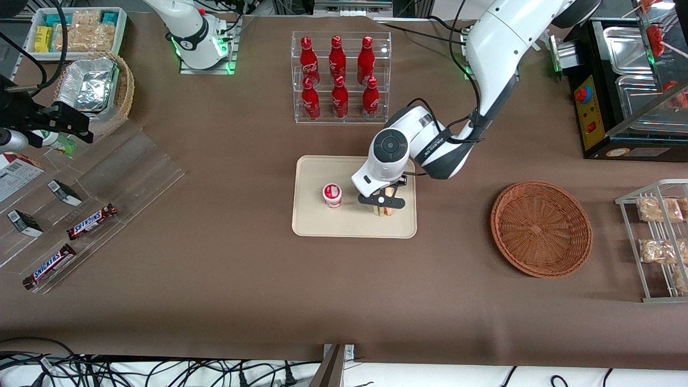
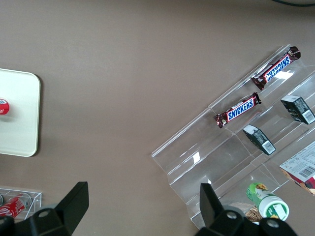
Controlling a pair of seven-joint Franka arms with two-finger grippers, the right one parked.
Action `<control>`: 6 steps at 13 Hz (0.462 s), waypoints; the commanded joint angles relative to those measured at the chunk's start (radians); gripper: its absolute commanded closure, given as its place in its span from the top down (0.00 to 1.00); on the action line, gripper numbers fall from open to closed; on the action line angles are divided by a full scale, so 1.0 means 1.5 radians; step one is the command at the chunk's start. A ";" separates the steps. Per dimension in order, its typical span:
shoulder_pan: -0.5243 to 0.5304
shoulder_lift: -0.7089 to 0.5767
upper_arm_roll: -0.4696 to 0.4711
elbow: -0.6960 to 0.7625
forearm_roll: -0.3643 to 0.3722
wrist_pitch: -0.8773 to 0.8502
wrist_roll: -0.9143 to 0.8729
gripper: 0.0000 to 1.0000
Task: Place sandwich from basket to tray
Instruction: 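Lower the sandwich onto the tray beside the yogurt cup and open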
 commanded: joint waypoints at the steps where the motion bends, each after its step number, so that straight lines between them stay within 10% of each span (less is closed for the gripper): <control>1: -0.009 0.007 0.004 0.016 0.017 -0.010 -0.018 0.98; 6: 0.002 -0.020 0.004 0.035 0.009 -0.043 -0.023 1.00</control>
